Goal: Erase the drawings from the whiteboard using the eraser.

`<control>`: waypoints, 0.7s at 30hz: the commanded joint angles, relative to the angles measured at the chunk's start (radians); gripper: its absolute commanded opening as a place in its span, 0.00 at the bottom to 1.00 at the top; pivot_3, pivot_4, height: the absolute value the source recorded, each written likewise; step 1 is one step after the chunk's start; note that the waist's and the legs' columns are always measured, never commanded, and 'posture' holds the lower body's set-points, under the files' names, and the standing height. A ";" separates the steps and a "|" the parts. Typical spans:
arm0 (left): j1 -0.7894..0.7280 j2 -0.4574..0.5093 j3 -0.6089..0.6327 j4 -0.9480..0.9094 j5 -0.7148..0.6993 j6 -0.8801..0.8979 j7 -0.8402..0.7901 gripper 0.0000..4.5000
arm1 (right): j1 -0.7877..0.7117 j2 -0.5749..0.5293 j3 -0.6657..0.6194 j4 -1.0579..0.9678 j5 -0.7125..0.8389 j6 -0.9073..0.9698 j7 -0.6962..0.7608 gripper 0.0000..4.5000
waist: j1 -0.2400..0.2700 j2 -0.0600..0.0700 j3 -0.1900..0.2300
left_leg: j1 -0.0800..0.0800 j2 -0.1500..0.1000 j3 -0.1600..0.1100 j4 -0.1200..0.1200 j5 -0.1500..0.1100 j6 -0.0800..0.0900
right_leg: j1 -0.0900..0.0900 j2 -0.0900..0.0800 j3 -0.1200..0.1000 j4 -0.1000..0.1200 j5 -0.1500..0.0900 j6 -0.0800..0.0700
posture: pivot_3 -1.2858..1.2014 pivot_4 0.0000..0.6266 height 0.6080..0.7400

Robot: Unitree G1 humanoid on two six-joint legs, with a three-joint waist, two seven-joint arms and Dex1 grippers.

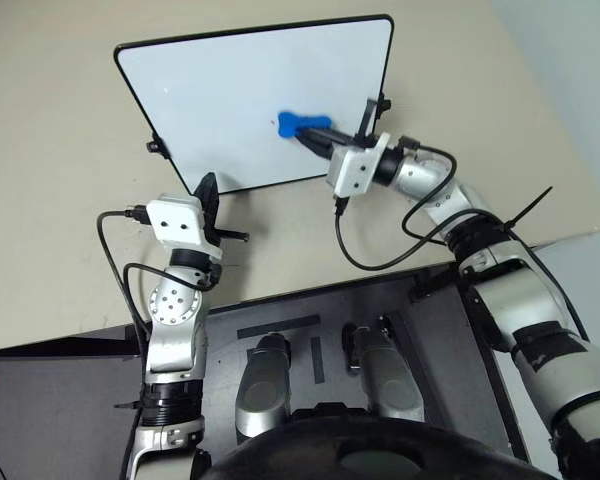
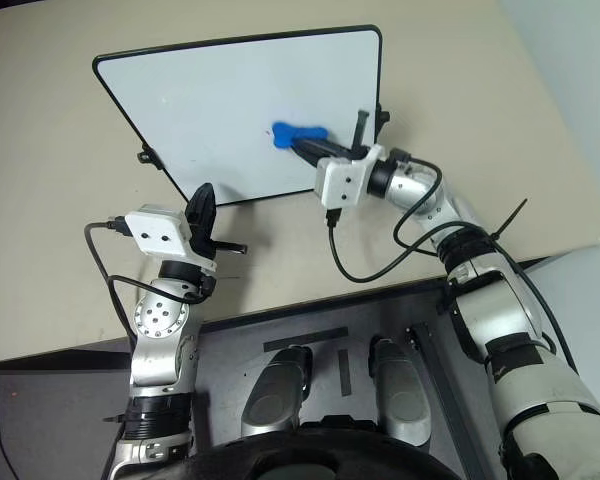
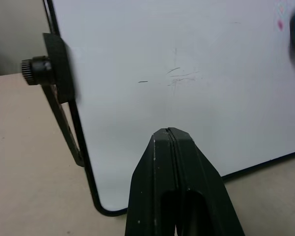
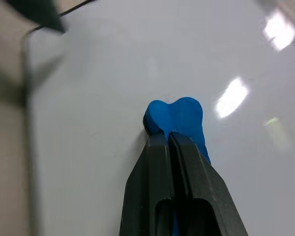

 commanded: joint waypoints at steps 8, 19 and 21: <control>-0.008 -0.003 -0.001 -0.012 0.002 -0.021 -0.001 0.00 | 0.004 0.054 0.034 -0.030 0.032 0.028 0.078 0.01 | -0.002 0.000 0.000 | -0.001 0.001 0.000 0.000 -0.002 -0.001 | -0.003 0.000 0.000 -0.001 0.000 0.000 | 0.52 0.24 1.00; -0.010 -0.002 0.002 -0.006 0.001 -0.025 -0.002 0.00 | 0.025 0.066 0.073 0.049 -0.014 0.051 0.089 0.01 | -0.002 0.000 0.000 | -0.002 0.001 0.000 0.000 -0.002 -0.001 | -0.004 0.000 -0.001 0.000 0.002 -0.002 | 0.52 0.24 1.00; -0.011 -0.002 0.001 -0.006 0.001 -0.025 -0.003 0.00 | 0.030 0.061 0.074 0.049 -0.008 0.053 0.105 0.01 | -0.002 0.000 0.000 | -0.002 0.001 0.000 0.000 -0.002 -0.001 | -0.004 0.000 -0.001 0.000 0.002 -0.002 | 0.52 0.24 1.00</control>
